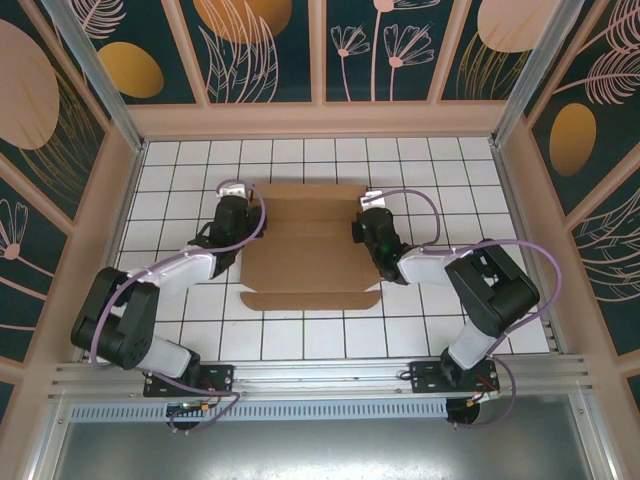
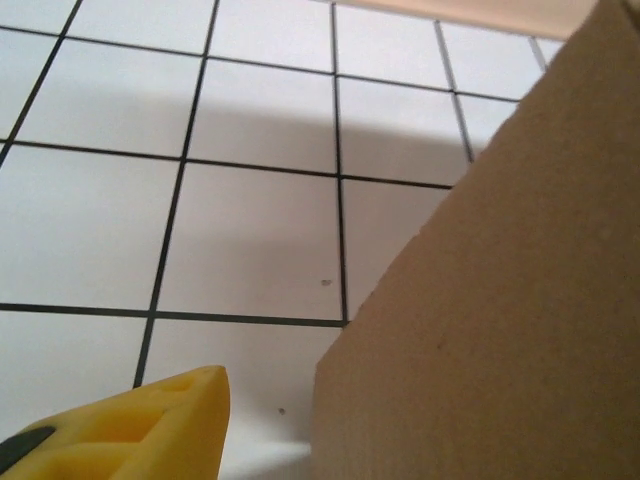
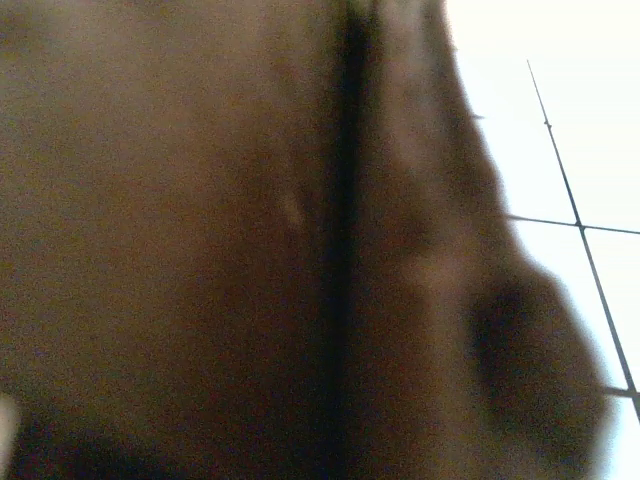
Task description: Fold the paper box
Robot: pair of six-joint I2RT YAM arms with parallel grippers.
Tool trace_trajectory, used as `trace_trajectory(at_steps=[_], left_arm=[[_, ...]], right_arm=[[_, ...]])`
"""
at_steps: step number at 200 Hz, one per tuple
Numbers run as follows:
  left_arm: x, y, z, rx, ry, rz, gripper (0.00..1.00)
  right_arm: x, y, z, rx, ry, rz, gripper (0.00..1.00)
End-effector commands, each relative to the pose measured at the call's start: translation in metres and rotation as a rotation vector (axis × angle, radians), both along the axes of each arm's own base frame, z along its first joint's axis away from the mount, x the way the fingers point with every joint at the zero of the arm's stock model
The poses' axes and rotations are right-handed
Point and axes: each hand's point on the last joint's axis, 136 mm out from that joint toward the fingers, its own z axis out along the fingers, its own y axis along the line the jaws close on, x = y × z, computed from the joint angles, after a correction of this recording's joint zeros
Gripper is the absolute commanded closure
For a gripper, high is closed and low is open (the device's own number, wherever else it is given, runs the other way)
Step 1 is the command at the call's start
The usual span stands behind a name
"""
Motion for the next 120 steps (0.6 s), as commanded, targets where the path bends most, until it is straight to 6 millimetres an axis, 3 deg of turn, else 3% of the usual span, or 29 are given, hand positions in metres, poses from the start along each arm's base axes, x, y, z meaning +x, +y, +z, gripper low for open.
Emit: trace_trajectory(at_steps=[1, 61, 74, 96, 107, 120], left_arm=[[-0.003, -0.008, 0.027, -0.113, -0.085, -0.035, 0.46], [-0.025, -0.022, 0.017, -0.216, -0.025, -0.11, 0.45], [-0.029, -0.016, 0.033, -0.232, -0.071, -0.089, 0.48], [-0.048, -0.002, 0.086, -0.284, -0.261, -0.08, 0.48], [-0.053, 0.004, 0.107, -0.302, -0.329, -0.066, 0.41], [-0.051, 0.005, 0.118, -0.306, -0.34, -0.058, 0.33]], right_arm=[[0.002, -0.015, 0.008, -0.06, -0.04, -0.057, 1.0], [0.004, -0.011, 0.006, -0.076, -0.035, -0.059, 1.0], [0.004, -0.012, 0.004, -0.082, -0.028, -0.06, 1.0], [0.003, -0.013, 0.0, -0.091, -0.021, -0.059, 1.0], [0.002, -0.013, -0.003, -0.096, -0.015, -0.056, 1.0], [0.002, -0.013, -0.006, -0.101, -0.009, -0.054, 1.0]])
